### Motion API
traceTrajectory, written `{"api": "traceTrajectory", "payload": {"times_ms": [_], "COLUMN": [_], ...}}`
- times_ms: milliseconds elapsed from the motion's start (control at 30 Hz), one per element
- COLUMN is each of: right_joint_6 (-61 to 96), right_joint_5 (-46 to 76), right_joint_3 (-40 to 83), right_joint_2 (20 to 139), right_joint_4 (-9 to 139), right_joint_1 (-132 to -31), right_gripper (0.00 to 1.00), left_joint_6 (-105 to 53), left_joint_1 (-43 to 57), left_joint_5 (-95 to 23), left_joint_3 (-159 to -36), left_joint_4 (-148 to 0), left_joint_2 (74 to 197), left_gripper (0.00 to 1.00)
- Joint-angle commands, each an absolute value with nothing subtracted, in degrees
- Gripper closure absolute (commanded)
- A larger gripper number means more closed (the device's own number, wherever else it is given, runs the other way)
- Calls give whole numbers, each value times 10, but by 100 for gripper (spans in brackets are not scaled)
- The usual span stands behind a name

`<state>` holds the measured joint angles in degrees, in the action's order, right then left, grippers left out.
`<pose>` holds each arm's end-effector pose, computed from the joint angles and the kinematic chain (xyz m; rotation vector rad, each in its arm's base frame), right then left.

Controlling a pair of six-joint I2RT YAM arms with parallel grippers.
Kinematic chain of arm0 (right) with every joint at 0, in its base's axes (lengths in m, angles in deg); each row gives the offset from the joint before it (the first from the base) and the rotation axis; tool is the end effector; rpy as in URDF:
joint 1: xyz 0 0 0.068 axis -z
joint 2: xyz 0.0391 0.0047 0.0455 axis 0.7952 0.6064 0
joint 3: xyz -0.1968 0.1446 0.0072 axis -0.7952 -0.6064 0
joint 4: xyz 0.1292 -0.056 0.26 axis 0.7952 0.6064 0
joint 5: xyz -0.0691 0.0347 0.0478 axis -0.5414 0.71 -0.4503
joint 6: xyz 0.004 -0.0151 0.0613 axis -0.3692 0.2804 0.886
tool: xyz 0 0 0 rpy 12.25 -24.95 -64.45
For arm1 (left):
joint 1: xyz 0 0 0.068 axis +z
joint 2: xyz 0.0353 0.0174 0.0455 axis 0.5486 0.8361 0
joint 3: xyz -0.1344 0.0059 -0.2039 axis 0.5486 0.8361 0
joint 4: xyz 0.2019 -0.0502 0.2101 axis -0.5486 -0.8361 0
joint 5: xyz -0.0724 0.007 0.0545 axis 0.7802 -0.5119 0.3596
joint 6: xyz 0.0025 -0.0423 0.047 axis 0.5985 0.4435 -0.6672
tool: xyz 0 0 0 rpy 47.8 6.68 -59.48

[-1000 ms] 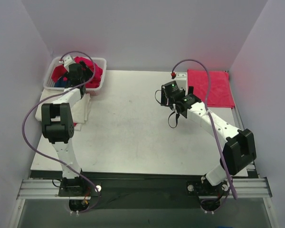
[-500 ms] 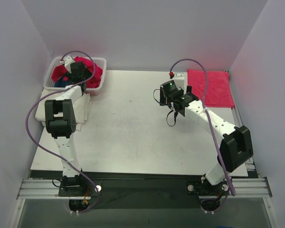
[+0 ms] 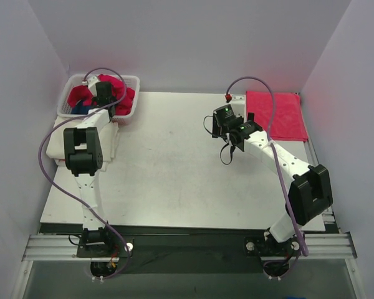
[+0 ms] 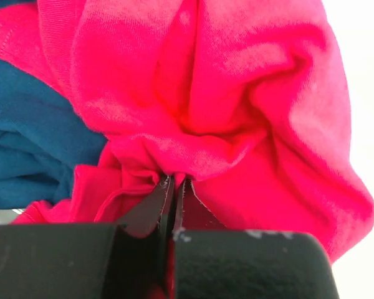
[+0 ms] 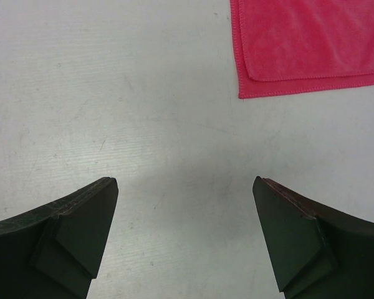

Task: Fold and stack the t-shirts
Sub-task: Grab crumpled tshirt from bin with the left arm

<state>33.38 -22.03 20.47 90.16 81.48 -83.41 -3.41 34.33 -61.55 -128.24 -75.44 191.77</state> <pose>0.3648 0.1895 0.2570 0.1363 2.0826 0.0095 0.5564 0.0247 0.1510 -0.7933 1.8736 -0.0570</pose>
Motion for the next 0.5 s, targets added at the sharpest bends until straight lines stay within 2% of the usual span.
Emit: {"api": "traceTrajectory", "payload": {"times_ms": [0, 133, 467], "right_joint_6": [345, 354, 369], "right_joint_5": [-230, -226, -214], "right_joint_3": [198, 197, 184], "right_joint_2": [879, 879, 852], "right_joint_4": [830, 829, 832], "right_joint_1": [-827, -827, -827], "right_gripper": [5, 6, 7], "left_joint_6": [-29, -30, -36], "left_joint_1": [343, 340, 313], "left_joint_5": [-598, -587, -572], "left_joint_3": [-1312, -1276, -1161], "left_joint_4": [-757, -728, -638], "left_joint_2": [1906, 1867, 1680], "left_gripper": [100, 100, 100]}}
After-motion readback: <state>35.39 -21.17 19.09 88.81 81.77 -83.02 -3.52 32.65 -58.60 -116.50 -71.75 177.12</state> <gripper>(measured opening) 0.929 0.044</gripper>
